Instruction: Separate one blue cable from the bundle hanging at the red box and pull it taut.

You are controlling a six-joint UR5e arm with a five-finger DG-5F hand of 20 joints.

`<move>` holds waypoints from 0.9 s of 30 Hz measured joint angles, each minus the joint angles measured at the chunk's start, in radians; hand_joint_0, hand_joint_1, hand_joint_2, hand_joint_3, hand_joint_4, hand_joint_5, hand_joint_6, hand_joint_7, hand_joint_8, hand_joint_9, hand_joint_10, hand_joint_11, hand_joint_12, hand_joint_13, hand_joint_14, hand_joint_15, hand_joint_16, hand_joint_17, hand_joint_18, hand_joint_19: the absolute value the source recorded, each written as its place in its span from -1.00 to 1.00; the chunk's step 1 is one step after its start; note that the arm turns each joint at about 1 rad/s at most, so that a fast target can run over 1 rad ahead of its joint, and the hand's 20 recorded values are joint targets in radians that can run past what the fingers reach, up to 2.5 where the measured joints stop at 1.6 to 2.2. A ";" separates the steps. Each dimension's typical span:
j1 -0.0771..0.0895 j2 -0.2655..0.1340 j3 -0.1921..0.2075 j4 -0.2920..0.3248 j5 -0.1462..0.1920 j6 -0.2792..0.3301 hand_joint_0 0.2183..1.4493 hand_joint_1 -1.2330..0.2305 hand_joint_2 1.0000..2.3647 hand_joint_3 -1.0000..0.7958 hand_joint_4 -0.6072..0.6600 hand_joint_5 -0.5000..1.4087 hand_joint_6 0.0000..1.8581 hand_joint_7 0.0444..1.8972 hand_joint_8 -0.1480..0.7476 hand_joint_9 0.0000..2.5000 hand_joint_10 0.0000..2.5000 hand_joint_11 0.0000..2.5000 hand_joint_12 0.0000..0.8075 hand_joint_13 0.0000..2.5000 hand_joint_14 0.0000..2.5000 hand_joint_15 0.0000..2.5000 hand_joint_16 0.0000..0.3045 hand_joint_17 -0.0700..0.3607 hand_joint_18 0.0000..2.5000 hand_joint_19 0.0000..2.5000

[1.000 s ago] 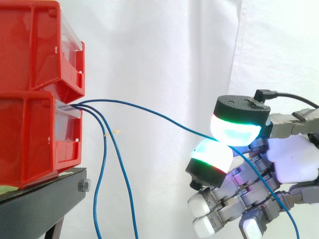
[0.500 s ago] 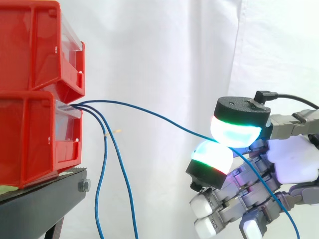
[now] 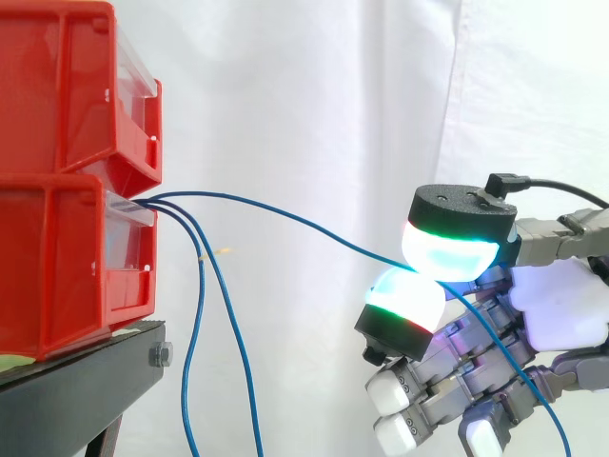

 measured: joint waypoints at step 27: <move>0.000 0.000 0.000 0.000 0.000 0.000 -0.27 -0.36 -0.98 0.14 0.00 -0.62 -0.04 0.51 0.27 -0.03 -0.99 0.09 -0.05 0.01 -0.27 0.20 -0.64 -0.10 0.05 -0.12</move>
